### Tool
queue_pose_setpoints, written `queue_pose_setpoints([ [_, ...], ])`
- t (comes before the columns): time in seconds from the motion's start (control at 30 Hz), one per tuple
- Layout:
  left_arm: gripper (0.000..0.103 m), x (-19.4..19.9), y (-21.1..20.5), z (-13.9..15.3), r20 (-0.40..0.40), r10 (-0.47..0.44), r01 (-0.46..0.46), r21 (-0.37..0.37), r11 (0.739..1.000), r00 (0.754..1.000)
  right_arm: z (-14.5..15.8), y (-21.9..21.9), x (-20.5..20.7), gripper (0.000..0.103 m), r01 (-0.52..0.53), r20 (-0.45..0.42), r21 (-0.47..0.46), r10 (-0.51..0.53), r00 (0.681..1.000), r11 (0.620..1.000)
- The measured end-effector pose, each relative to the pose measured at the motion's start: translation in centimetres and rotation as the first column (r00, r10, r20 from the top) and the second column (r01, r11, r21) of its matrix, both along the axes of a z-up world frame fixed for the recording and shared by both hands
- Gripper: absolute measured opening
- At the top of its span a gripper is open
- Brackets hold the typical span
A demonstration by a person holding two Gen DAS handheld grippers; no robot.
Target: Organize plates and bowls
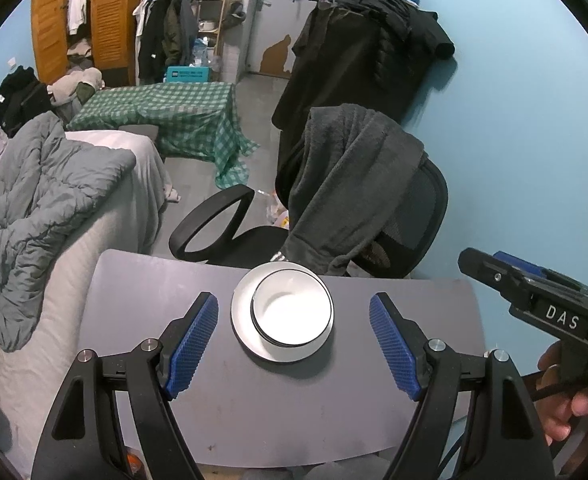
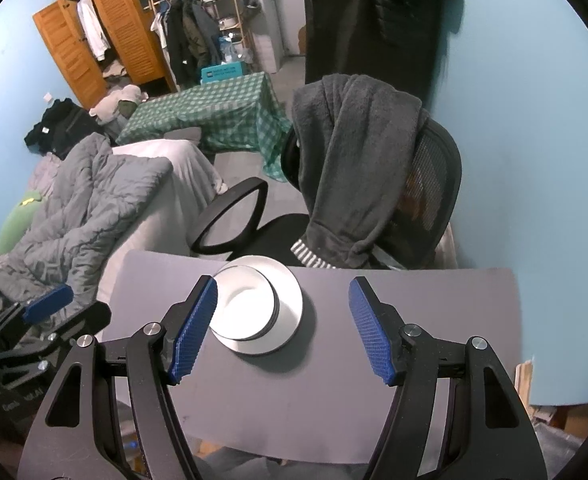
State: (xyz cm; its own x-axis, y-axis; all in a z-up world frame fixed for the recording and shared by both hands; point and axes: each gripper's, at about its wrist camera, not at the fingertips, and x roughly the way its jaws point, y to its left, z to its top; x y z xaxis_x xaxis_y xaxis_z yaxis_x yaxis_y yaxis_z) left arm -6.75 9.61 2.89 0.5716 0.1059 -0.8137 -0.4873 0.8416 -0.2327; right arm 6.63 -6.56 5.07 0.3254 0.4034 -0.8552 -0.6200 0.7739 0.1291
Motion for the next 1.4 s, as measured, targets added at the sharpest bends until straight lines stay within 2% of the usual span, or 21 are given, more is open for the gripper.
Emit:
queue_pose_setpoints([
  [0.8,0.08,0.6,-2.3,1.6,-0.009,-0.052,0.053,0.105,0.993,0.999,0.0,-1.0,-0.5,0.067,-0.005,-0.005,0.003,0.005,1.0,1.0],
  [0.87,0.086,0.7,-2.3,1.6,-0.016,-0.041,0.043,0.116,0.992,0.999,0.0,-1.0,-0.5,0.067,-0.005,-0.007,0.005,0.005,1.0,1.0],
  [1.4,0.086,0.8,-2.2,1.7,-0.014,-0.036,0.037,0.108,0.993,0.999,0.0,-0.7,-0.6,0.067,-0.005,-0.019,0.009,0.005,1.0,1.0],
])
